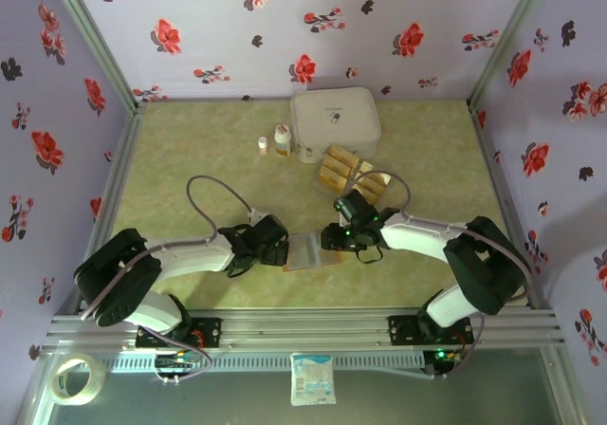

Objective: Put the credit cards into the card holder
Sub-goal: Flip over the card slot in the card holder.

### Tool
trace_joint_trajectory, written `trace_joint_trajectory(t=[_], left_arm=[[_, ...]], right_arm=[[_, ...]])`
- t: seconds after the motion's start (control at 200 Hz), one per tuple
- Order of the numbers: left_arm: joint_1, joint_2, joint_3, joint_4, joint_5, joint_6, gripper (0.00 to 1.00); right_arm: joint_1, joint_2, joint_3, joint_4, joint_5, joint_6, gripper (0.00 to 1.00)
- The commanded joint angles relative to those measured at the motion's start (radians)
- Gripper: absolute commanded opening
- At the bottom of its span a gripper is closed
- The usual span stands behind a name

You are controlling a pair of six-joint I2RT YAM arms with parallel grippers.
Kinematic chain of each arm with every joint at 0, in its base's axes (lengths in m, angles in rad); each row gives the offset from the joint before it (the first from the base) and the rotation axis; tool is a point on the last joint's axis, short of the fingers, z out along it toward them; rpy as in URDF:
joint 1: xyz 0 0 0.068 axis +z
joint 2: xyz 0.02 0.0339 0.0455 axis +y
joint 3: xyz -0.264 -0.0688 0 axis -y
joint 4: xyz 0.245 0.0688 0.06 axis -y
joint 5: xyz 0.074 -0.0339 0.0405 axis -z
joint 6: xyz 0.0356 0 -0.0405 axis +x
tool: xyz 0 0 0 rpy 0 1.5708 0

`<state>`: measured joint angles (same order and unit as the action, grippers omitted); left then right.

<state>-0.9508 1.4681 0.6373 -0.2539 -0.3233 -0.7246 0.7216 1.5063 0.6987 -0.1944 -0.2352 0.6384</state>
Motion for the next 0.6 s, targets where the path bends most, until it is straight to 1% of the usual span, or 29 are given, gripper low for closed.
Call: trace_joint_trajectory(t=[0.0,0.305,0.595], left_arm=[[-0.008,0.05,0.003,0.038,0.016,-0.007,1.0],[-0.014,0.059,-0.001,0.051,0.019,-0.013,1.0],[-0.016,0.047,-0.005,0.053,0.017,-0.015,1.0]], right_arm=[[0.019,0.027,-0.014,0.062,-0.054,0.027,0.4],[0.056,0.032,0.008,0.11,-0.103,0.071,0.39],[0.1,-0.024,0.058,0.067,-0.089,0.089,0.39]])
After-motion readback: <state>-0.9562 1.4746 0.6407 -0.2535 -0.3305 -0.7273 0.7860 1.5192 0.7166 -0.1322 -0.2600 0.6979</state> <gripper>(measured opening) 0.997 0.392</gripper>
